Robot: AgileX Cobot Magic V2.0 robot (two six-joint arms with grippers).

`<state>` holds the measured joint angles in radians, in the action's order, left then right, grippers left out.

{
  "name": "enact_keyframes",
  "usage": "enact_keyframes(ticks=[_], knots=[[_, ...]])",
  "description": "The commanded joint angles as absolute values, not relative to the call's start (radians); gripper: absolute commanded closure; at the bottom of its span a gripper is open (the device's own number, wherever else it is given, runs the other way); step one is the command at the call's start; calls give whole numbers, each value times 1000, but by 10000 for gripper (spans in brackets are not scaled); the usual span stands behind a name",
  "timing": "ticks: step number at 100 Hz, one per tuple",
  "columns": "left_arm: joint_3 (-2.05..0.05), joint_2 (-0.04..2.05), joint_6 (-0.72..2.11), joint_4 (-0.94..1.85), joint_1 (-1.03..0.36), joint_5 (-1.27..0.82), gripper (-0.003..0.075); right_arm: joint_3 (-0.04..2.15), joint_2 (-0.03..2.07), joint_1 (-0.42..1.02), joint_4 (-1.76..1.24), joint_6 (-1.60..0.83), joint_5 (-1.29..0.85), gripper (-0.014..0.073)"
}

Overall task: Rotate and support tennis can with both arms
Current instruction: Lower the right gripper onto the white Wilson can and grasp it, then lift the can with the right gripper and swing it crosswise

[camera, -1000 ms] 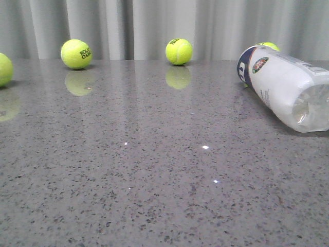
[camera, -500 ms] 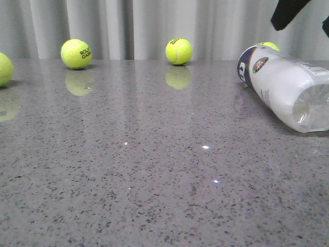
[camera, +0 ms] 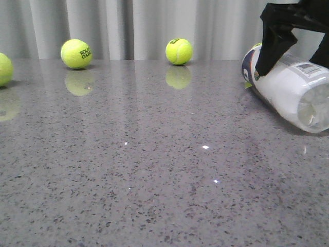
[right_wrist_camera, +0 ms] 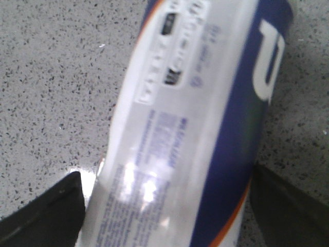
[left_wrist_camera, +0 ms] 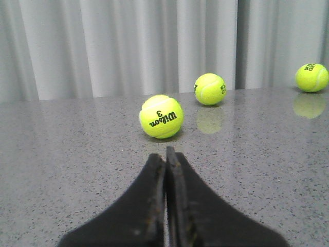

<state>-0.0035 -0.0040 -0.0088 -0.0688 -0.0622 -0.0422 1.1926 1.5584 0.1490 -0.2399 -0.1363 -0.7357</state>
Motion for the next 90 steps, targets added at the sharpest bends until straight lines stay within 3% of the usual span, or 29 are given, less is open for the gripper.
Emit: enact_keyframes(ticks=[1, 12, 23, 34, 59, 90], knots=[[44, -42, -17, -66, -60, 41, 741, 1225, 1538, 149, -251, -149, -699, -37], [44, -42, -17, -66, -60, 41, 741, 1225, 1542, 149, -251, -149, -711, 45], [44, -42, -17, -66, -60, 41, 741, 1231, 1542, 149, -251, -149, -733, 218], [44, -42, -17, -66, -60, 41, 741, 1258, 1542, 149, -251, -150, -770, 323], [44, -42, -17, -66, -60, 41, 741, 1432, 1538, 164, -282, -299, -923, 338], [44, -42, -17, -66, -60, 41, 741, 1559, 1551, 337, -349, -880, -946, 338]])
